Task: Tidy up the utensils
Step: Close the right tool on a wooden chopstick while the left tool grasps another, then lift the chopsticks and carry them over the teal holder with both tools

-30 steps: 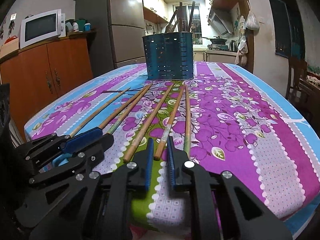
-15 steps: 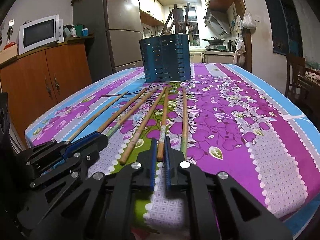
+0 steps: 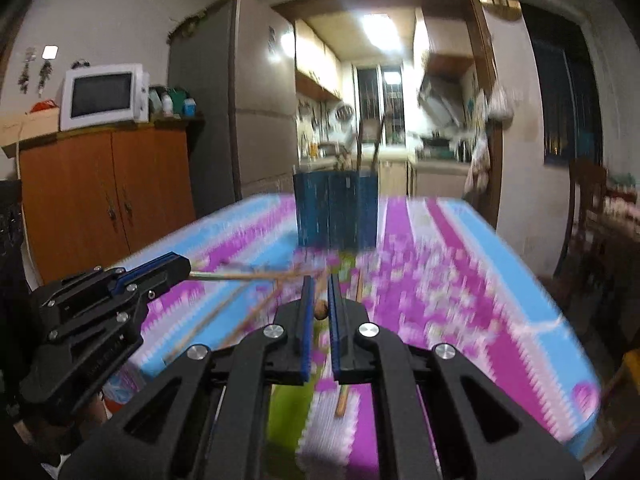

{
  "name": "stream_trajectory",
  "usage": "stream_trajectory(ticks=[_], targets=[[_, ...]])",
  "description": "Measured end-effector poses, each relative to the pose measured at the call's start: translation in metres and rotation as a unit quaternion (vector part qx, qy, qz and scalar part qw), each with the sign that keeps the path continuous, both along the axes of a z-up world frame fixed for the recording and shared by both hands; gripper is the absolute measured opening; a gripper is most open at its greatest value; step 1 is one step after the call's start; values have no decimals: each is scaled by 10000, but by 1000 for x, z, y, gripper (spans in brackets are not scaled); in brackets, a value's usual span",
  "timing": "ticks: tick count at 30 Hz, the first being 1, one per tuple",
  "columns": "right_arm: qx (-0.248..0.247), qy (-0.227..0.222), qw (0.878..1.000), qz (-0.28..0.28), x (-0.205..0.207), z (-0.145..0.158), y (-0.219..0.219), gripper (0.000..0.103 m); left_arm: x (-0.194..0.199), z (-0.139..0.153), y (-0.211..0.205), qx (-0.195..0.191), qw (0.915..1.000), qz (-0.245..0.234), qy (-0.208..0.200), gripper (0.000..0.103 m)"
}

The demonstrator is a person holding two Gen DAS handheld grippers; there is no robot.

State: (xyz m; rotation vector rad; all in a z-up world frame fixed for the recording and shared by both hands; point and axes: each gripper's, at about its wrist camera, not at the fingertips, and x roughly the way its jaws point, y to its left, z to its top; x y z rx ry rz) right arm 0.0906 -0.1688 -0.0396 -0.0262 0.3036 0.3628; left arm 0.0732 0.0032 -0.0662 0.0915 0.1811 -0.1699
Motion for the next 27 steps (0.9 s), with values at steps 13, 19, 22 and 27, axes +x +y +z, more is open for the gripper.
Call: stream_trajectory(ticks=[13,19,22,27], targets=[[-62,-204,9985,505,59,89,3,5,55,103,1,-169,9986,-453,-217,7],[-124,-119,9982,575,75,106,5,5,78,118,8,-330,9981,-515,9,7],[-108,-52,9982,587,81,110,4,5,84,120,10,-315,9978,-580,110,7],[-124,-46,9980,623,83,120,6,5,98,124,16,-371,9969,-635,291,7]])
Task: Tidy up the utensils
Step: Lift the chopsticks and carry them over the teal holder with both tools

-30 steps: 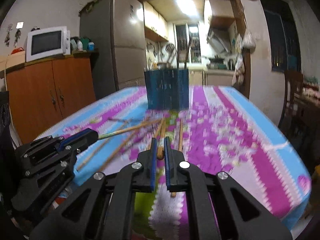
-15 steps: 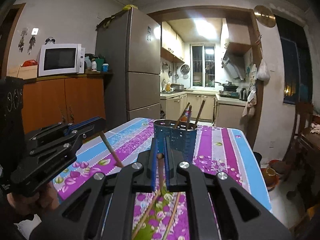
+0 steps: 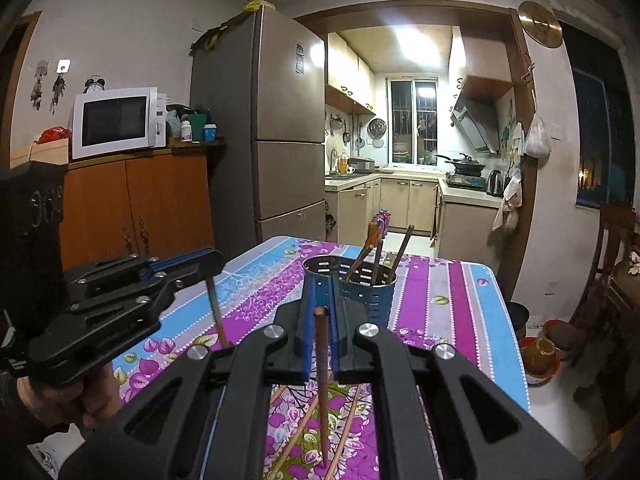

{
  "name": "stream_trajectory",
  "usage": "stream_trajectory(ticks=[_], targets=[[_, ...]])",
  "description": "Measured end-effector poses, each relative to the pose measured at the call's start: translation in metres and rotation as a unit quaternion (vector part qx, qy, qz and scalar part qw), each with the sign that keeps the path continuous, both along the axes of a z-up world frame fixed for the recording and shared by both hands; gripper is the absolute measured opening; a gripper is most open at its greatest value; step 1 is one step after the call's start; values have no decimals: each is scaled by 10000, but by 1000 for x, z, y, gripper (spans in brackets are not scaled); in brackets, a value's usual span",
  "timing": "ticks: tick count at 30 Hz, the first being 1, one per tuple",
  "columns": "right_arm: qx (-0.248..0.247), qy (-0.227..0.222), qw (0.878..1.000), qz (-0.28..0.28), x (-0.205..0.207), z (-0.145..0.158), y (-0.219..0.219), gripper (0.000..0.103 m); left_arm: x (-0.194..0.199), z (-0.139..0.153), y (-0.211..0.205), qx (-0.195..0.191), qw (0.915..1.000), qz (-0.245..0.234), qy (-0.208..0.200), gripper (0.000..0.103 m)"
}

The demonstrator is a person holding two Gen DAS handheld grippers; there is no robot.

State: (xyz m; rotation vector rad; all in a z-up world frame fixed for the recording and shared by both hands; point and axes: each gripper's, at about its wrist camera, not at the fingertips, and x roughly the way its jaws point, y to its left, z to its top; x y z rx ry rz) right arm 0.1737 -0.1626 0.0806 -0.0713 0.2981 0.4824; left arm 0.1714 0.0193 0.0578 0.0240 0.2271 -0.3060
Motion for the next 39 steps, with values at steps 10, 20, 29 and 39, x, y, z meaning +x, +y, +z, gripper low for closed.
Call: stream_trajectory(ticks=[10,20,29,39], targets=[[4,-153,9999,55,14,32,5,5,10,33,-4,50,9998,4,-194,7],[83,-371,9992,134,42,87,11,5,29,95,-6,3,9986,26,-533,7],[187,-539,9983,148,88,153,19,5,67,148,-1,-31,9970,173,-753,7],[196,-475,9986,-84,165,182,21,5,129,183,9,-101,9959,310,-840,7]])
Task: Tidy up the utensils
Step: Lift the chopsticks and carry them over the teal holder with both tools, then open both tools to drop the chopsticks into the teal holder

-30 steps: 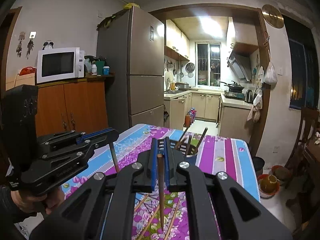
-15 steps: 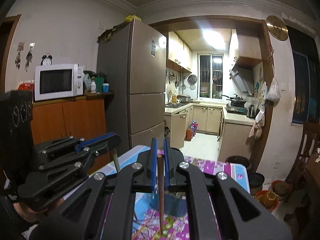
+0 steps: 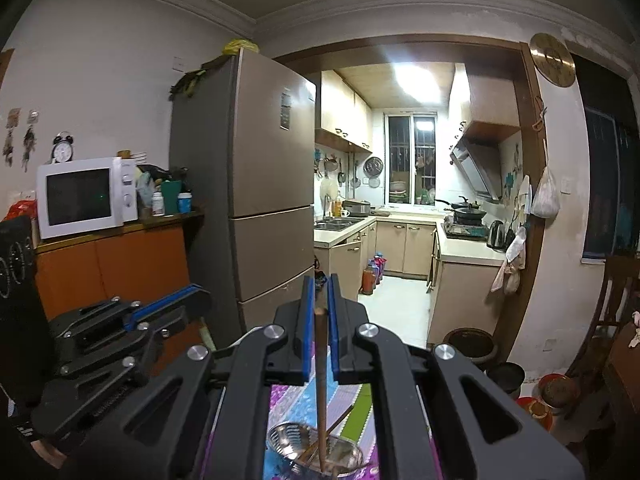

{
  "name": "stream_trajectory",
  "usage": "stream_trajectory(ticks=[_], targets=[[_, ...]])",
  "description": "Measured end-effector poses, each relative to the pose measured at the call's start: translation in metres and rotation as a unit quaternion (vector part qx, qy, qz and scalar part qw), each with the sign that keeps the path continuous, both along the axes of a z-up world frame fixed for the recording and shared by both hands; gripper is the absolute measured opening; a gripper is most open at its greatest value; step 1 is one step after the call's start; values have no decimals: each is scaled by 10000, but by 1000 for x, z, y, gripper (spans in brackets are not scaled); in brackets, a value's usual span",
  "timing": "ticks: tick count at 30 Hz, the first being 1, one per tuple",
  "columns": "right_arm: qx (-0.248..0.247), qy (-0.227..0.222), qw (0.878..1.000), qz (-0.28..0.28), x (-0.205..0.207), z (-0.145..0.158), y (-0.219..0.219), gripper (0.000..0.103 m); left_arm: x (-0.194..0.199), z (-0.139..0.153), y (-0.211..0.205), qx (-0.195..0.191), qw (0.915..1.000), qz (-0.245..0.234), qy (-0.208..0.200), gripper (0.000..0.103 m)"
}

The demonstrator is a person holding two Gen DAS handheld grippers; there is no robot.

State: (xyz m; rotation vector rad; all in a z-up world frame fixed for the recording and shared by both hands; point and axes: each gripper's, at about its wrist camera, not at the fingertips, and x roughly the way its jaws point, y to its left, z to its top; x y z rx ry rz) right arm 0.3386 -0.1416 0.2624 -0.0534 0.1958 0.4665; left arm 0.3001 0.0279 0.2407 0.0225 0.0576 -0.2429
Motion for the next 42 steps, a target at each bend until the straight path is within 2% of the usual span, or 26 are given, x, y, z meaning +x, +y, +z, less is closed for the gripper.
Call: stream_trajectory(ticks=[4,14,29,37,39,40,41,42], targets=[[26,109,9999,-8,25,-8,1,5,27,-7,0,10,9999,21,107,7],[46,574,9983,133,65,-57,3,5,81,-56,0,34,9985,47,543,7],[23,1447,9894,95,113,-111,4,5,134,-105,12,75,9936,172,1117,7],[-25,1604,9870,35,123,-124,1,6,153,-124,18,52,9911,273,1302,8],[-19,1592,9872,31,124,-124,0,12,157,-128,18,80,9903,285,1357,8],[-13,1578,9875,31,125,-124,0,25,157,-130,17,93,9899,286,1383,10],[15,1553,9879,41,125,-125,-1,39,158,-132,17,101,9896,291,1404,15],[54,1522,9883,33,126,-124,-2,44,158,-133,17,104,9896,307,1399,28]])
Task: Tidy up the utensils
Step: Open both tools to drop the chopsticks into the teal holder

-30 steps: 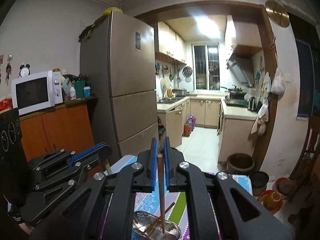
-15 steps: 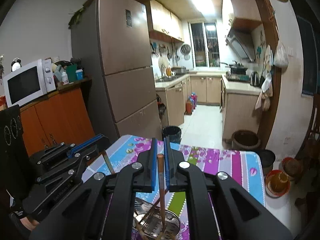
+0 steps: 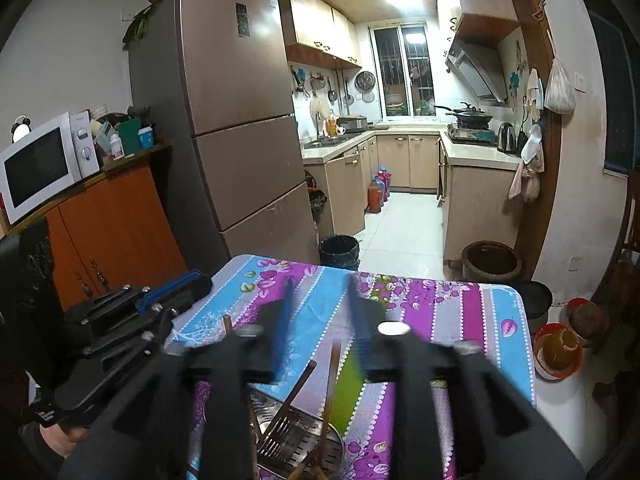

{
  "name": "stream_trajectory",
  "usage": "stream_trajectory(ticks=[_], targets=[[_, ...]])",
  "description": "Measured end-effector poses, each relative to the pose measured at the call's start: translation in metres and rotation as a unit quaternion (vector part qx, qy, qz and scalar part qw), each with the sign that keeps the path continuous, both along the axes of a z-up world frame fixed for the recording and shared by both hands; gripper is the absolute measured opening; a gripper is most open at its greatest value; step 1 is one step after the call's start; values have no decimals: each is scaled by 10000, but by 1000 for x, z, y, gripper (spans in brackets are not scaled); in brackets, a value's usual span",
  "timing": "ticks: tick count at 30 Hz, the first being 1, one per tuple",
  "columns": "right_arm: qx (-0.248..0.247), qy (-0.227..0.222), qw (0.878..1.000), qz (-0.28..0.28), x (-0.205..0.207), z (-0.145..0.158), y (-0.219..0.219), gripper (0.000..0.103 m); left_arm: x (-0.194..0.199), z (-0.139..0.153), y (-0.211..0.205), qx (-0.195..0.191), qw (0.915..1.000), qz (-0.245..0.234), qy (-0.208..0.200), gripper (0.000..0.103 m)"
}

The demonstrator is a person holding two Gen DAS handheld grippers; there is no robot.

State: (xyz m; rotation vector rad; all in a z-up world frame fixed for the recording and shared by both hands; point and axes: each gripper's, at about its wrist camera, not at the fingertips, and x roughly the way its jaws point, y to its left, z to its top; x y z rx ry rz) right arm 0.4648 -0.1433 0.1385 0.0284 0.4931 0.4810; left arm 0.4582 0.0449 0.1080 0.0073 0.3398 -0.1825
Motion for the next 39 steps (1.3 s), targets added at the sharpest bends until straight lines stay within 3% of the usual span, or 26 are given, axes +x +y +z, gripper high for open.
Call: stream_trajectory(ticks=[1,9,16,30,39], targets=[[37,-35,10000,-25,0,0,-3,50,0,-1,1,5,10000,29,-23,37],[24,-315,9994,-166,-5,-1,-12,73,-3,-4,3,0,9998,203,-85,51],[-27,-662,9975,-242,-30,3,-13,92,-31,-1,5,25,9989,324,-327,72],[-17,-1060,9940,-276,-107,7,-11,96,-118,7,18,-69,9970,436,-642,76],[-138,-1496,9881,-322,-183,7,-10,97,-197,18,19,-59,9952,366,-907,82]])
